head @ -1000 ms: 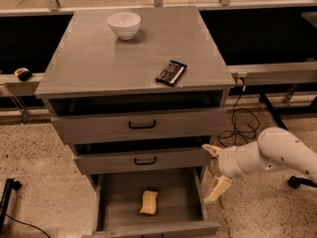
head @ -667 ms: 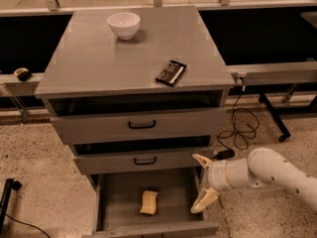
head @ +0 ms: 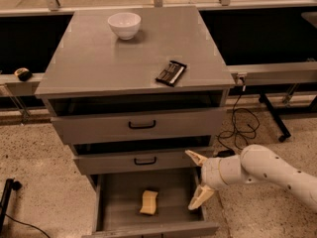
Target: Pick sponge from bottom drawer and place on counter
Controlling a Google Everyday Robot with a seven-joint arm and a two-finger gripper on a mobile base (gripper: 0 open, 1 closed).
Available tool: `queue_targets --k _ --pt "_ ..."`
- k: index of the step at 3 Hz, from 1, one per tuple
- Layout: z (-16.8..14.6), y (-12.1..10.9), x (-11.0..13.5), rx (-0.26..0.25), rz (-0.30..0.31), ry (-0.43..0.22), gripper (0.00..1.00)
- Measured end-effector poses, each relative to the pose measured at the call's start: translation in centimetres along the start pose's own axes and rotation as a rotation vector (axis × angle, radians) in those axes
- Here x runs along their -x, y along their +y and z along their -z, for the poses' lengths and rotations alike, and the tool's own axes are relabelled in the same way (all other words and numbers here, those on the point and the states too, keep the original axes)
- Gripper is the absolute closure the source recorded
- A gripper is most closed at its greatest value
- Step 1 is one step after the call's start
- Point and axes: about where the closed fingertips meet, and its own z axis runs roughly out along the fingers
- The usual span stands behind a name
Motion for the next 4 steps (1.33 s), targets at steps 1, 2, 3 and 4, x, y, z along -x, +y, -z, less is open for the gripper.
queue_targets --k 1,2,3,4 --pt "-4.1 0.3 0.2 -0.022 -0.031 -0.090 0.00" --pt "-11.7 2.5 -0.3 -0.031 -0.063 -0.186 0.00" --pt "-11.7 2.5 -0.3 -0.031 -0.063 -0.186 0.00" --pt "-15.2 2.9 -2.6 -0.011 -0.144 -0.223 0.00"
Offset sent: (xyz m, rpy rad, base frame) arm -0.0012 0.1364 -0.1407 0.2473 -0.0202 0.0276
